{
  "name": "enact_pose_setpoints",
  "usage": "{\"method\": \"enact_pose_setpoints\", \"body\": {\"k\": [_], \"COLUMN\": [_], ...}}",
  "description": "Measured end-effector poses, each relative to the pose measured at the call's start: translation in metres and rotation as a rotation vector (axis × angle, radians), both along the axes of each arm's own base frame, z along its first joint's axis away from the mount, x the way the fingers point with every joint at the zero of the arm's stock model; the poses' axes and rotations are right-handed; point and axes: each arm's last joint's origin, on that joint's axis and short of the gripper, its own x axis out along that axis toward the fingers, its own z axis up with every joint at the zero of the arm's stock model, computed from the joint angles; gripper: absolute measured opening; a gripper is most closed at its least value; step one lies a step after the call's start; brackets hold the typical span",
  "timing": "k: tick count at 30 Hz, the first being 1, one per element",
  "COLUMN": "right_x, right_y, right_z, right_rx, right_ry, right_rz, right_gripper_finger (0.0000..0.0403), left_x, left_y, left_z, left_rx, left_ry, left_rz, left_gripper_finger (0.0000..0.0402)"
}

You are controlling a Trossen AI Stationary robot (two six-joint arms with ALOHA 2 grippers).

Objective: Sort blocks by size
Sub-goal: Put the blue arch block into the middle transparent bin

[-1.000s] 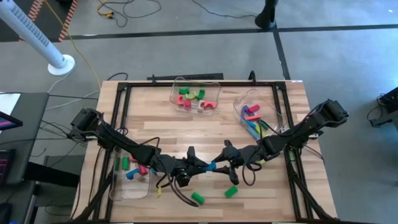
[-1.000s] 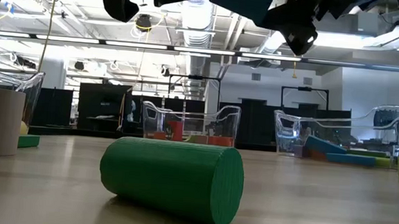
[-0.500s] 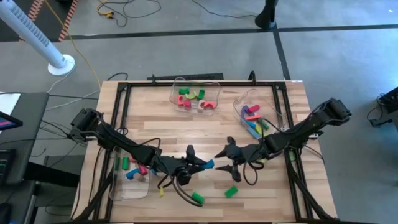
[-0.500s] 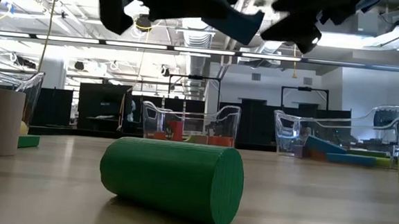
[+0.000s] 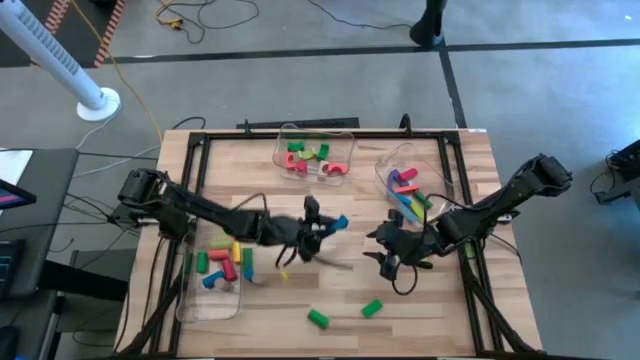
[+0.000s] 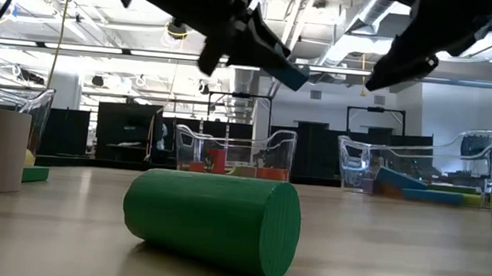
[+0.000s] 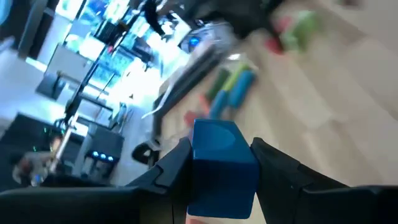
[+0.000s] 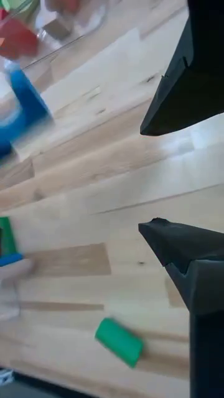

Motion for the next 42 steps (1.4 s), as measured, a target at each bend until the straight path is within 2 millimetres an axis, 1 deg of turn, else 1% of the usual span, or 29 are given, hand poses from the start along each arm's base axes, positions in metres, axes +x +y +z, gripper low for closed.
{"method": "enact_pose_setpoints", "body": {"k": [4, 8, 12, 17, 21, 24, 28, 31, 34, 42], "right_x": [-0.003, -0.004, -0.005, -0.006, -0.008, -0.01, -0.013, -0.013, -0.013, -0.013], "right_y": [-0.001, -0.004, -0.005, -0.01, -0.012, -0.014, -0.015, -0.015, -0.015, -0.015], "right_z": [-0.003, -0.005, -0.009, -0.014, -0.02, -0.027, -0.033, -0.033, -0.033, -0.033], "right_rx": [-0.028, -0.052, -0.063, -0.077, -0.095, -0.097, -0.104, -0.105, -0.106, -0.093], "right_ry": [0.04, 0.067, 0.072, 0.092, 0.094, 0.098, 0.117, 0.116, 0.116, 0.112], "right_rz": [-0.003, -0.022, -0.027, -0.044, -0.061, -0.063, -0.067, -0.065, -0.066, -0.079], "right_gripper_finger": [0.0265, 0.0265, 0.0265, 0.0265, 0.0264, 0.0264, 0.0264, 0.0264, 0.0264, 0.0264], "left_x": [-0.003, -0.014, -0.026, -0.036, -0.042, -0.046, -0.049, -0.047, -0.045, -0.04], "left_y": [0.042, 0.087, 0.132, 0.186, 0.221, 0.242, 0.259, 0.267, 0.268, 0.262], "left_z": [0.016, 0.031, 0.037, 0.032, 0.026, 0.019, 0.004, -0.004, -0.013, -0.009], "left_rx": [-0.092, -0.231, -0.396, -0.552, -0.634, -0.716, -0.793, -0.85, -0.895, -0.896], "left_ry": [-0.064, -0.138, -0.176, -0.154, -0.12, -0.078, -0.009, 0.029, 0.08, 0.069], "left_rz": [0.064, 0.119, 0.195, 0.299, 0.412, 0.456, 0.534, 0.564, 0.563, 0.546], "left_gripper_finger": [0.0136, 0.0136, 0.0136, 0.0136, 0.0136, 0.0136, 0.0136, 0.0136, 0.0138, 0.0191]}}
